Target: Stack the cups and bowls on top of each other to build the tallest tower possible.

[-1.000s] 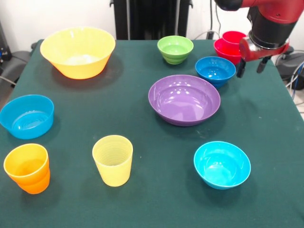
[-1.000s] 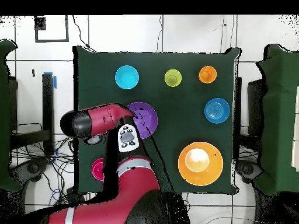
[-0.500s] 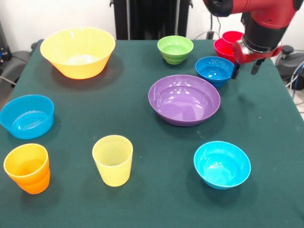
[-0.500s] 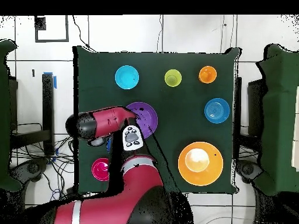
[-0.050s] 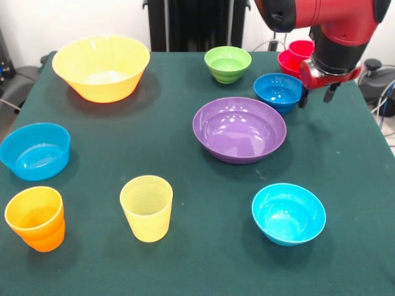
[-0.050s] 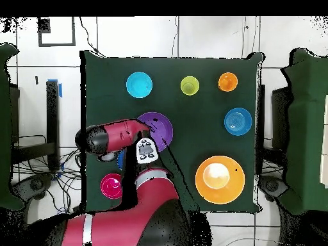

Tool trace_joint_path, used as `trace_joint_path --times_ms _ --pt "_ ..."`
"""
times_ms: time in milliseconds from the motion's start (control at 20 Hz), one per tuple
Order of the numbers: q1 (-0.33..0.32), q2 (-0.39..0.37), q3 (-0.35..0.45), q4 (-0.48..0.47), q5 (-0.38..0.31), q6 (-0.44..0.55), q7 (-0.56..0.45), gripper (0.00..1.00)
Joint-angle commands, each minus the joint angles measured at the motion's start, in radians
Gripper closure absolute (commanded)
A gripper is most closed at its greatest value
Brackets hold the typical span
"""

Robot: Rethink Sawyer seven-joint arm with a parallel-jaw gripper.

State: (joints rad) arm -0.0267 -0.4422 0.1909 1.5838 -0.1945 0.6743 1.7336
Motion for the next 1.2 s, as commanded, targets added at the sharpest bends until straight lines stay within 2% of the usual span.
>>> trace_joint_path --times_ms 50,200,700,1200 --pt "-0.011 0.055 0.018 0.026 -0.081 -0.086 0.022 0.00" --pt "-0.011 0.054 0.019 0.023 -0.078 -0.083 0.020 0.00" --pt "-0.005 -0.025 0.015 0.087 -0.068 -0.039 0.019 0.00" --pt "-0.004 -0.134 -0.010 0.158 -0.064 -0.027 0.041 0.00"
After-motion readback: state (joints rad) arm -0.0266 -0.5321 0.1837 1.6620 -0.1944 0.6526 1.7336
